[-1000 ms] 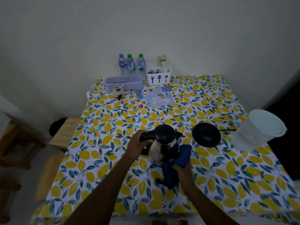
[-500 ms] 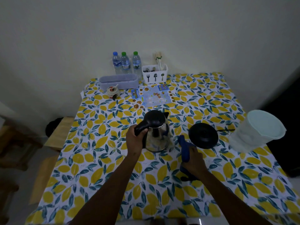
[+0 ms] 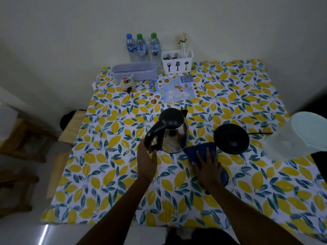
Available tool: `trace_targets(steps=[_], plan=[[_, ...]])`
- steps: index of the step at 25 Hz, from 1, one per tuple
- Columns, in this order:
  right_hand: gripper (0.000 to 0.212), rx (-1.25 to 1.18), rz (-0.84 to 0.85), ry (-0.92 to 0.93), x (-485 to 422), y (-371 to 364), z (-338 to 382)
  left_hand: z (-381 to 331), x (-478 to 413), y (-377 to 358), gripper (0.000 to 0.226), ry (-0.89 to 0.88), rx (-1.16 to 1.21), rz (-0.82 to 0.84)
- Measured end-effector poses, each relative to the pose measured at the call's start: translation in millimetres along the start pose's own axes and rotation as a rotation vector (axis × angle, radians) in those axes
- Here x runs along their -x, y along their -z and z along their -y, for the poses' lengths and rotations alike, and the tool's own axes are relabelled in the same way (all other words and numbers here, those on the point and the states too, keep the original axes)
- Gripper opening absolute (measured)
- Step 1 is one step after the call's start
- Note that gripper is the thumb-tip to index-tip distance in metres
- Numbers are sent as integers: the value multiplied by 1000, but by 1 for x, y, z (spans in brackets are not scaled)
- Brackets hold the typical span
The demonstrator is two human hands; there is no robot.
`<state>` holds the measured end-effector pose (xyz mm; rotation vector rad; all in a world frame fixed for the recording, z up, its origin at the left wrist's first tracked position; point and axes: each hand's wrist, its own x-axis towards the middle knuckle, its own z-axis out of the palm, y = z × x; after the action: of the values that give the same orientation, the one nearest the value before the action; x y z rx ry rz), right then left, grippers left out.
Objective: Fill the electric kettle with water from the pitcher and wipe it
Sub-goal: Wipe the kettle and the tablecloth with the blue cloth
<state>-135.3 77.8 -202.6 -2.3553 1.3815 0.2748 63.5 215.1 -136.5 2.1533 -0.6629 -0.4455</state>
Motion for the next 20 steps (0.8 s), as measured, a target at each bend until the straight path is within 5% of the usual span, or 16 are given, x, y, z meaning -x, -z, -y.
trace_targets(steps=[6,13,20], plan=[[72,61,48,197,17,-19,28,62,65,-17,72,3,-502,449],[58,168,127,380,41,-44,75,86,97,-7,107,159,-620,452],[58,278,126,560,56,-43,14,83,98,1,113,114,-605,495]])
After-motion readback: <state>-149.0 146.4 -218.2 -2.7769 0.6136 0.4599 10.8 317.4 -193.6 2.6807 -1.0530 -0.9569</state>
